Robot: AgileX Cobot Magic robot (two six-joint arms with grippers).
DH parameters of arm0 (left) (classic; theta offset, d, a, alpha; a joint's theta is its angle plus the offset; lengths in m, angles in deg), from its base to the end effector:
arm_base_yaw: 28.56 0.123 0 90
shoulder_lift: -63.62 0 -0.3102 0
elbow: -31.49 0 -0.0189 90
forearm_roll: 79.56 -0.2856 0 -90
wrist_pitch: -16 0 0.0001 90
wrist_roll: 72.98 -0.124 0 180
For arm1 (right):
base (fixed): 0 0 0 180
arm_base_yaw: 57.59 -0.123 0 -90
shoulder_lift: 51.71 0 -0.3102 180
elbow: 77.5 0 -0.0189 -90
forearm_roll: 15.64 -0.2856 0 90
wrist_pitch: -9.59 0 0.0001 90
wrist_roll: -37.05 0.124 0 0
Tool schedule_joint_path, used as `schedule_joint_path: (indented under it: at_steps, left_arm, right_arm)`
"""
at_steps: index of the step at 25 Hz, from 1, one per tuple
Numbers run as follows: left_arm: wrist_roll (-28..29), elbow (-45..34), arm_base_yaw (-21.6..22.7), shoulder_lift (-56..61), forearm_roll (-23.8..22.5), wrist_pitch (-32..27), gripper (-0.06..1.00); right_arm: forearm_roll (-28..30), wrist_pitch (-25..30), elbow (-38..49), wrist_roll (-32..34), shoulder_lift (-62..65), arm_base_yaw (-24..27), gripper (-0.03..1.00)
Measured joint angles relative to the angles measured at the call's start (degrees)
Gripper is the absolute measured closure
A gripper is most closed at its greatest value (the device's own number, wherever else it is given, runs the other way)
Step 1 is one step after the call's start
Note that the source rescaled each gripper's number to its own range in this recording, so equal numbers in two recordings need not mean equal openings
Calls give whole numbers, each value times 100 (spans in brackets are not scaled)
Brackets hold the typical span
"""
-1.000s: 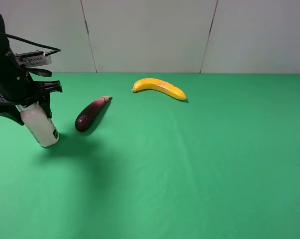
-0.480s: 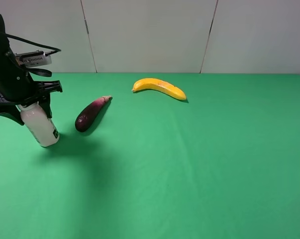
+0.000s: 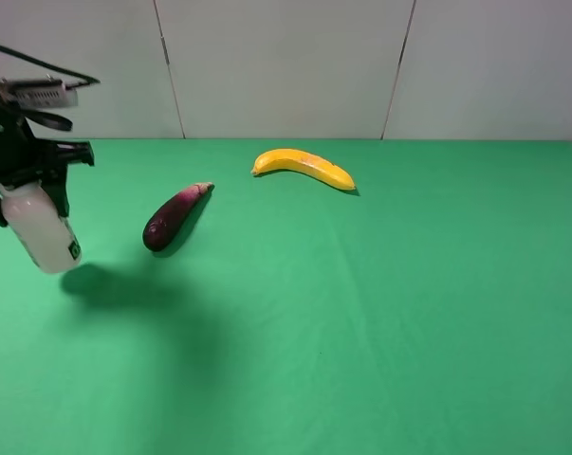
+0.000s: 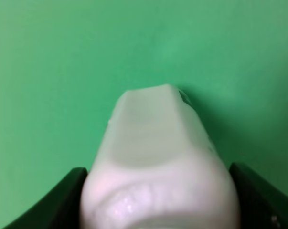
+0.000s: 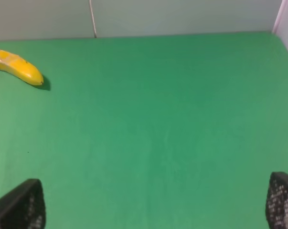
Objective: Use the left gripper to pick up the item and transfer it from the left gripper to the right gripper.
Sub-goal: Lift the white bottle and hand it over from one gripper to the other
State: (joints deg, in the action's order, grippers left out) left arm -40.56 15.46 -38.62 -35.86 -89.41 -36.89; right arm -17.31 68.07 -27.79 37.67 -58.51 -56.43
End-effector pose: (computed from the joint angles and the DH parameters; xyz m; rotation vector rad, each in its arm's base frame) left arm 0.3401 -0.0432 0.2029 -0.4336 2.8661 0.0932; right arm 0.0321 0.0024 0.2806 0.0306 2.0065 0.0286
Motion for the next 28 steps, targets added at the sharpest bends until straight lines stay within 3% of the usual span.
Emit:
schedule_joint_path:
  at_steps: [6,11,18,28]
  left_arm:
    - [-191,23,0,813,-20,-158,94]
    - [-667,23,0,1302,184,-319,94]
    - [-1308,23,0,1497,844,-433,94]
    - [-2389,23,0,1500,2331,-433,94]
  right_arm:
    - [0,0,0,0,0,0,-3]
    - [0,0,0,0,0,0,-3]
    - [0,0,0,0,0,0,-3]
    - [0,0,0,0,0,0,-3]
